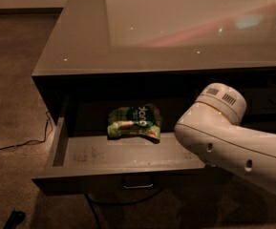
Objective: Open top drawer
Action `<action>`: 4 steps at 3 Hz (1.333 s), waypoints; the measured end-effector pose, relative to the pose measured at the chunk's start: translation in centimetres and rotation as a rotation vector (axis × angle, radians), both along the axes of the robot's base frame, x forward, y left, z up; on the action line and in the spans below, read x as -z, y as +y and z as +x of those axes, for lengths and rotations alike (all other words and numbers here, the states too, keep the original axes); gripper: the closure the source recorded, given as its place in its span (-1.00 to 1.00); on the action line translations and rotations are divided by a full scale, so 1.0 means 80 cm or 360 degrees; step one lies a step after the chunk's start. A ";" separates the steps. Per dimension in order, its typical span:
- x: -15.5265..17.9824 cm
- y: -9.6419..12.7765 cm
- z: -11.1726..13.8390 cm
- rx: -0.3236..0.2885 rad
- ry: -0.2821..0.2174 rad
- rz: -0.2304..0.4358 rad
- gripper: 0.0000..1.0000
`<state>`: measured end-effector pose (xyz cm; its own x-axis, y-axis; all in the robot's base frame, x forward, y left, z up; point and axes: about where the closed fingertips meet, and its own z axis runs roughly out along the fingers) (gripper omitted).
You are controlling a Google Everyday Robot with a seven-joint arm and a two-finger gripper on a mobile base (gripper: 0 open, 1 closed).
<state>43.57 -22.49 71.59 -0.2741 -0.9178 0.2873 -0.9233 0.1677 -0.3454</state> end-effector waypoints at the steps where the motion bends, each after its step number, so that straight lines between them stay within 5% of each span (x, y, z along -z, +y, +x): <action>1: -0.002 -0.008 0.002 0.0009 -0.0076 0.0097 0.77; 2: 0.002 -0.015 0.004 0.0023 -0.0161 0.0233 1.00; 3: 0.011 -0.016 0.009 0.0020 -0.0218 0.0365 1.00; 4: 0.021 -0.011 0.020 -0.0005 -0.0187 0.0420 1.00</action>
Offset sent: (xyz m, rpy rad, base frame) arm 0.0085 -0.0158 -0.0043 0.2665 -0.1771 -0.0195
